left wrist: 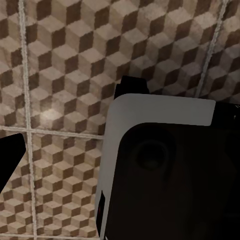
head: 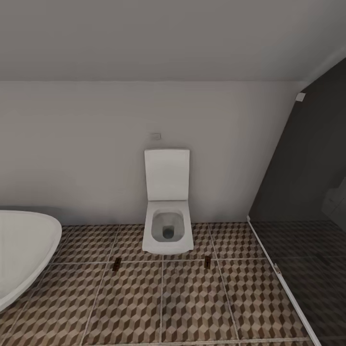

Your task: Take the four mousetraps from the cabinet in the bathroom and place them on the bathroom floor. Make sure all four end up on the same floor surface, and ensure that at least two of them are either under or directly next to the same bathroom sink.

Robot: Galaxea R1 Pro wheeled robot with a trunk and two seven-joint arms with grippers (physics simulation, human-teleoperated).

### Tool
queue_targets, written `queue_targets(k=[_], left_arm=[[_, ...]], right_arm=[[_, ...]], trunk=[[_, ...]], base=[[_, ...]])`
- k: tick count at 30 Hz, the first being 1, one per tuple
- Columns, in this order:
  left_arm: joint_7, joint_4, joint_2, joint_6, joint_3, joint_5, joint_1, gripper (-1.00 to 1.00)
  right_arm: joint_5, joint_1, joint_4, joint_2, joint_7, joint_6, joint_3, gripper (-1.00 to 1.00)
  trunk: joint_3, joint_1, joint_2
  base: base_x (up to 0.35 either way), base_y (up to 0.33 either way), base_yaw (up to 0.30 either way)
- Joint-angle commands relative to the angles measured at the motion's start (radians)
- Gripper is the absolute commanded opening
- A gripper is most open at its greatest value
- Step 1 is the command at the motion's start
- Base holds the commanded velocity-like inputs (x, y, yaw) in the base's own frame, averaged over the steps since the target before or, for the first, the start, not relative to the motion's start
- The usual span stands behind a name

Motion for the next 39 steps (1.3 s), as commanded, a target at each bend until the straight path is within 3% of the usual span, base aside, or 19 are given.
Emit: queue_targets(k=[1, 39], left_arm=[[-0.004, -0.002, 0.000, -0.003, -0.008, 0.011, -0.002, 1.00], [-0.004, -0.002, 0.000, -0.003, -0.008, 0.011, -0.002, 1.00]], right_arm=[[-0.009, -0.001, 0.004, 0.001, 0.000, -0.007, 0.008, 1.00], [-0.009, -0.002, 0.004, 0.000, 0.000, -0.007, 0.008, 1.00]], trunk=[[-0.001, 0.000, -0.001], [-0.001, 0.000, -0.001]], base=[[0.000, 0.000, 0.000], [0.000, 0.000, 0.000]])
